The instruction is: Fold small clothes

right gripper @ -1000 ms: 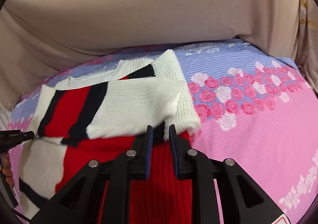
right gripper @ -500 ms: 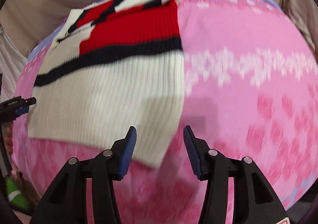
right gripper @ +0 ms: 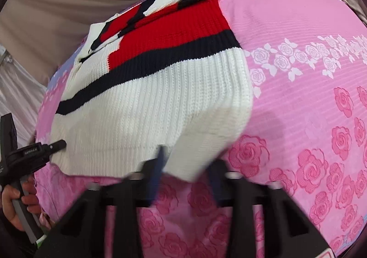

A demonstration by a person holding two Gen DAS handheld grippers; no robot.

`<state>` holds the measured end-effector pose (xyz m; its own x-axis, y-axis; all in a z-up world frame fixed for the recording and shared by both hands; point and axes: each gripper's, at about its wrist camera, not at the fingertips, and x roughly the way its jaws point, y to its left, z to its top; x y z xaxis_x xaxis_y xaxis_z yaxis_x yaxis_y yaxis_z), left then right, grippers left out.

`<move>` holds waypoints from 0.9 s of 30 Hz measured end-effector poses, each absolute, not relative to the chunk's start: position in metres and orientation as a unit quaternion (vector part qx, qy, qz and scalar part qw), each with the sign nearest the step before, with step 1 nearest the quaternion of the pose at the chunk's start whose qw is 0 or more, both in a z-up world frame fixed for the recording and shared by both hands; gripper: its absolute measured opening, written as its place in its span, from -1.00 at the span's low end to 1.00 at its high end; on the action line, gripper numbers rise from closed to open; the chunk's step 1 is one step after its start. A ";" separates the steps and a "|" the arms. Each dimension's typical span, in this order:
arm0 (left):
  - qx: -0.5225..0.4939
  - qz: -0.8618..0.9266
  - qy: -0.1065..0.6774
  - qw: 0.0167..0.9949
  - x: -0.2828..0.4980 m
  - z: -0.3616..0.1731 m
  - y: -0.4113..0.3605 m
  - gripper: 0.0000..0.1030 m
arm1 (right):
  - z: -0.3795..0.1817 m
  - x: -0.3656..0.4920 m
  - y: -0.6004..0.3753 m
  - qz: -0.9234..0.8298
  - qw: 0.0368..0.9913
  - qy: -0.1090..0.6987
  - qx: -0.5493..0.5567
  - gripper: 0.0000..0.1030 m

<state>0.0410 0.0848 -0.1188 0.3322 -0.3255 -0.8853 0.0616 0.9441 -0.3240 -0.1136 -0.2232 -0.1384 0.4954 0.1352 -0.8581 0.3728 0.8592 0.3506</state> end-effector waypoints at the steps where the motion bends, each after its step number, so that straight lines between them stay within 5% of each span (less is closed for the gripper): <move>1: -0.117 -0.122 0.560 0.811 0.039 -0.112 0.083 -0.77 | -0.136 -0.113 -0.224 -0.070 0.826 0.494 0.263 -0.79; 15: -0.098 -0.158 0.556 0.810 -0.031 -0.043 0.104 -0.80 | -0.031 -0.156 -0.225 -0.072 0.882 0.429 0.183 -0.86; 27: -0.030 -0.174 0.628 0.758 -0.140 -0.029 0.113 -0.80 | -0.031 -0.259 -0.199 0.006 0.824 0.550 0.137 -0.86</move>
<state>-0.1404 0.1134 -0.0287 0.1500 -0.3023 -0.9413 0.2265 0.9373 -0.2649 -0.2589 -0.1987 -0.0310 0.3952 0.1604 -0.9045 0.1399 0.9626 0.2318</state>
